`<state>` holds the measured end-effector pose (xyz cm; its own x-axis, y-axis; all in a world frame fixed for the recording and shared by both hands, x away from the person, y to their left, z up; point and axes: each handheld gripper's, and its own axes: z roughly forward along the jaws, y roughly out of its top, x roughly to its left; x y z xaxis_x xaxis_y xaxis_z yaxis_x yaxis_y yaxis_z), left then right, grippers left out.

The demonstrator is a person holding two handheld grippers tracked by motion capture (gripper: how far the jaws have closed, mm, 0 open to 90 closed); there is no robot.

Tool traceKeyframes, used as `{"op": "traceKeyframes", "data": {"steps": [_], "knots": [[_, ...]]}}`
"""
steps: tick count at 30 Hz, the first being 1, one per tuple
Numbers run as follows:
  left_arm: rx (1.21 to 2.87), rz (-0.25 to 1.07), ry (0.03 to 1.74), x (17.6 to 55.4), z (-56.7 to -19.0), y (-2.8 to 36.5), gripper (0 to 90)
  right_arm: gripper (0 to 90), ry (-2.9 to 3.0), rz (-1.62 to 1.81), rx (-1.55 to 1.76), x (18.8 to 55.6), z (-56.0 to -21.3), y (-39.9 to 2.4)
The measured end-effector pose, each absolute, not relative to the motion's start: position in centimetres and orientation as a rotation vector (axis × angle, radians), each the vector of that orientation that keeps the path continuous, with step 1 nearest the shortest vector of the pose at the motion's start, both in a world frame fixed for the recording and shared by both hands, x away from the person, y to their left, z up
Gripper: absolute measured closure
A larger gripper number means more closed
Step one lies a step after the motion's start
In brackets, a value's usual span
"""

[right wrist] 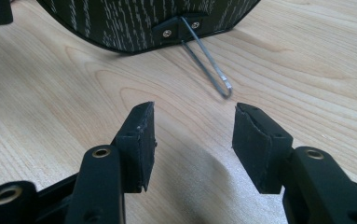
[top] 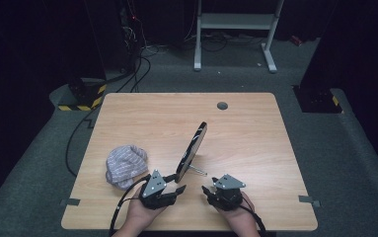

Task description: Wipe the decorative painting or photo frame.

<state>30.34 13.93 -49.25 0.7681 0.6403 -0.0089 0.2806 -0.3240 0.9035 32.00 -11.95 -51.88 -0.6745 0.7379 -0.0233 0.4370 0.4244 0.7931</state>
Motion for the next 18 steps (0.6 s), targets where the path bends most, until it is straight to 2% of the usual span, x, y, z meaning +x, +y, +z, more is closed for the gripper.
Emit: {"op": "traceKeyframes", "data": {"steps": [5,10,18], "knots": [[1.921,0.377,0.647,30.1,-49.3,13.3,47.8,48.3,2.32,1.135,0.995,31.9,-51.9,-11.7],[1.906,0.398,0.679,30.2,-49.3,14.5,47.5,45.3,2.324,1.164,0.975,31.8,-51.7,-11.2],[1.865,0.451,0.754,29.8,-49.3,17.6,45.8,33.2,2.343,1.255,0.913,31.9,-51.3,-9.2]]}}
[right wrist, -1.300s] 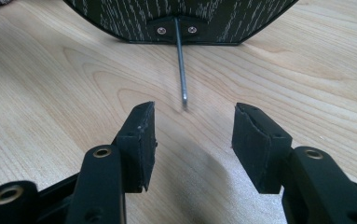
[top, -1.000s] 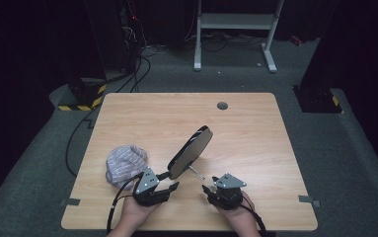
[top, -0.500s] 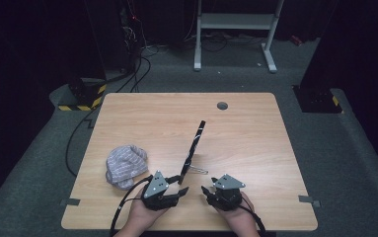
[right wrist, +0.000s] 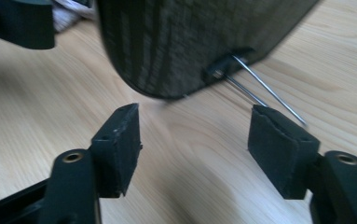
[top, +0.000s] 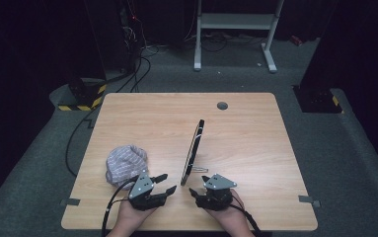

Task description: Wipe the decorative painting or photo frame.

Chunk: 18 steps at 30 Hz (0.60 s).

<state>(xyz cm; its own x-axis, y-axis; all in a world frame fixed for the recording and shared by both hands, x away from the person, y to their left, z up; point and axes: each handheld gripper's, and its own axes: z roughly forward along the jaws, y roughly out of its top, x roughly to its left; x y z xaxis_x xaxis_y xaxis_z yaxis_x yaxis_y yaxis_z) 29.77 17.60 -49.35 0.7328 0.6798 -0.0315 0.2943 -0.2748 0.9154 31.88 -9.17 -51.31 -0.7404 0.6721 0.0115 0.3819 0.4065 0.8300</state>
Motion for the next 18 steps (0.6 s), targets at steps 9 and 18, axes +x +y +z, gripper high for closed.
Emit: {"op": "traceKeyframes", "data": {"steps": [9,18], "knots": [[1.88,0.5,0.854,29.1,-49.9,20.1,43.9,27.4,2.301,1.35,0.87,31.9,-50.4,-6.5],[1.897,0.535,0.891,28.5,-50.1,21.0,42.7,29.1,2.27,1.354,0.909,32.7,-50.4,-5.7]]}}
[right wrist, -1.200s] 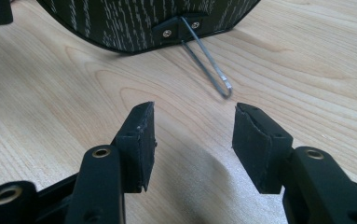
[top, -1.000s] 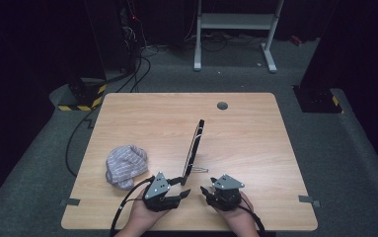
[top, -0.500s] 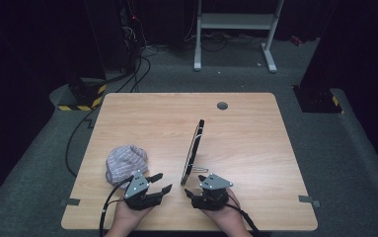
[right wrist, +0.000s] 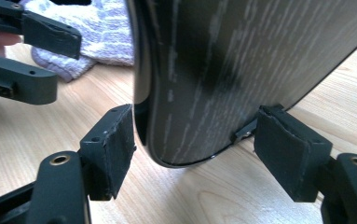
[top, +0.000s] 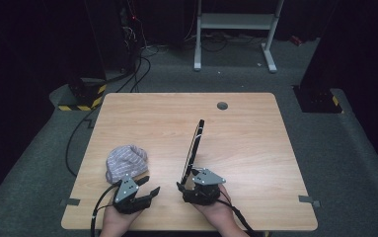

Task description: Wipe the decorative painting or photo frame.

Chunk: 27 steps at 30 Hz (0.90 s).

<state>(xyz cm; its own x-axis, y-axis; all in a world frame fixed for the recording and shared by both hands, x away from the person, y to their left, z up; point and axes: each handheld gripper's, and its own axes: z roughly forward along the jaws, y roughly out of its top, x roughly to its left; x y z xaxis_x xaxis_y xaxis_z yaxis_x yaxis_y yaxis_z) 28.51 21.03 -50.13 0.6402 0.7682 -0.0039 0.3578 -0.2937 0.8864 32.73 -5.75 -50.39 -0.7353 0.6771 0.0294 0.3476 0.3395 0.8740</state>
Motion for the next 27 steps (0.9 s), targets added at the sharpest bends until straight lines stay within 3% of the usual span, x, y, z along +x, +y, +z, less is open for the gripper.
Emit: {"op": "traceKeyframes", "data": {"steps": [27], "knots": [[1.933,0.509,0.868,29.9,-50.4,19.3,42.8,30.1,2.201,1.34,1.002,32.7,-50.4,-9.4]]}}
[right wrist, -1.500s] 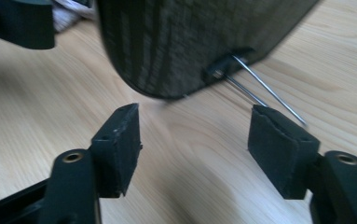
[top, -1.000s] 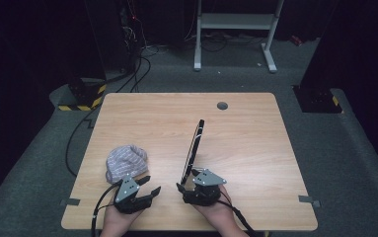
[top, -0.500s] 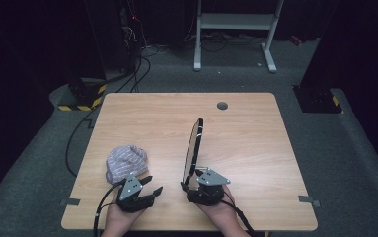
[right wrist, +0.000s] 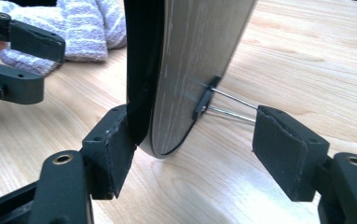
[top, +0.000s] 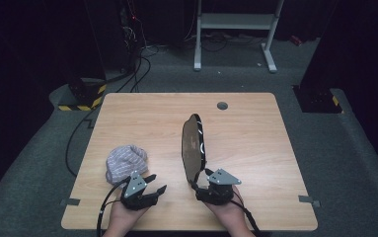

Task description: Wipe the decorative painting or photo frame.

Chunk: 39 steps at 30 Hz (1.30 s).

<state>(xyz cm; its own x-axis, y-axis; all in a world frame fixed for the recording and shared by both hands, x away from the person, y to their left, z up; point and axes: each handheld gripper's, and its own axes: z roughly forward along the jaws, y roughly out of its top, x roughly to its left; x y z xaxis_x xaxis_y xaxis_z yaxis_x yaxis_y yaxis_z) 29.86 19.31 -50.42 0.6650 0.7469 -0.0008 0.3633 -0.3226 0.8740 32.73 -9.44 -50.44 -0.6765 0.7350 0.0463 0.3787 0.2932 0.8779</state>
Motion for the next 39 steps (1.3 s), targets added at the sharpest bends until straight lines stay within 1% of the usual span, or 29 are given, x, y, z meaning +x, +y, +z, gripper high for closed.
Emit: {"op": "traceKeyframes", "data": {"steps": [16,32,39], "knots": [[1.927,0.508,0.877,29.8,-50.4,19.5,42.8,31.8,2.135,1.298,1.106,34.2,-50.8,-11.7],[1.896,0.548,0.955,28.5,-50.4,22.0,42.7,33.4,2.076,1.27,1.209,37.4,-51.4,-12.5],[1.894,0.559,0.972,28.1,-50.5,22.4,42.7,34.0,2.072,1.272,1.24,38.2,-51.8,-12.6]]}}
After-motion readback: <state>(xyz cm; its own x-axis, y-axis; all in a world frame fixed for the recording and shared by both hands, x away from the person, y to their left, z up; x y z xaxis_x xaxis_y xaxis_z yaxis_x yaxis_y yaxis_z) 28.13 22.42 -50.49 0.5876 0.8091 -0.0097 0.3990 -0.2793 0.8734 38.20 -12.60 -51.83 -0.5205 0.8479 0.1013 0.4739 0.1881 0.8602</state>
